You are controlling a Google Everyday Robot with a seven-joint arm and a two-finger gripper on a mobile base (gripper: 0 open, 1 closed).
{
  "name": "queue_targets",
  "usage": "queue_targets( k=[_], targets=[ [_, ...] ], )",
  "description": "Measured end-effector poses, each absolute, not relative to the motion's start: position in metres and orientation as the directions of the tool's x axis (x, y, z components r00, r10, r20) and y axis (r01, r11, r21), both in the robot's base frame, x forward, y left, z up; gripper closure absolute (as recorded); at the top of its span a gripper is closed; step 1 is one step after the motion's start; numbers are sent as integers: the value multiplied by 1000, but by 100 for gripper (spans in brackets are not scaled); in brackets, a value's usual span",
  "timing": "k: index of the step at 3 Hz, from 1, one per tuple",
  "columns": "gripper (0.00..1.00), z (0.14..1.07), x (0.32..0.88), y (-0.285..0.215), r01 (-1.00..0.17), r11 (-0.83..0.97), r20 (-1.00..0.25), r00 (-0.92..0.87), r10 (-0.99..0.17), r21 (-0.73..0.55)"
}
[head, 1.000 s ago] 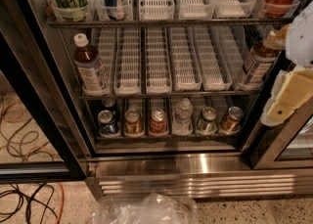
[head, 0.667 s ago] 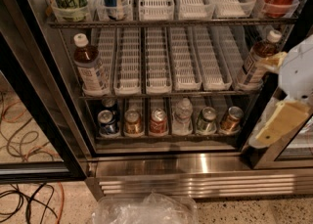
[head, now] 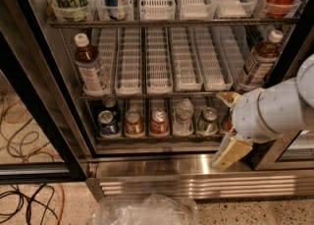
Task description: Pick pepsi can from bottom shelf of fridge
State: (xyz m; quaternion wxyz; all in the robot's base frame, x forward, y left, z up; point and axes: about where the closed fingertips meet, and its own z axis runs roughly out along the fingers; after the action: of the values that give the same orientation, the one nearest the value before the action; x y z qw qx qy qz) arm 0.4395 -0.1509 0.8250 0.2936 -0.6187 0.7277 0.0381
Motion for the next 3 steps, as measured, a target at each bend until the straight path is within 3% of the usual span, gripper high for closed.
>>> queue_targets(
  k=[2, 3],
  targets=[
    [0, 775, 450, -131, -915, 237, -464, -63, -884, -327],
    [0, 760, 446, -119, -914, 255, -527, -55, -848, -315]
  ],
)
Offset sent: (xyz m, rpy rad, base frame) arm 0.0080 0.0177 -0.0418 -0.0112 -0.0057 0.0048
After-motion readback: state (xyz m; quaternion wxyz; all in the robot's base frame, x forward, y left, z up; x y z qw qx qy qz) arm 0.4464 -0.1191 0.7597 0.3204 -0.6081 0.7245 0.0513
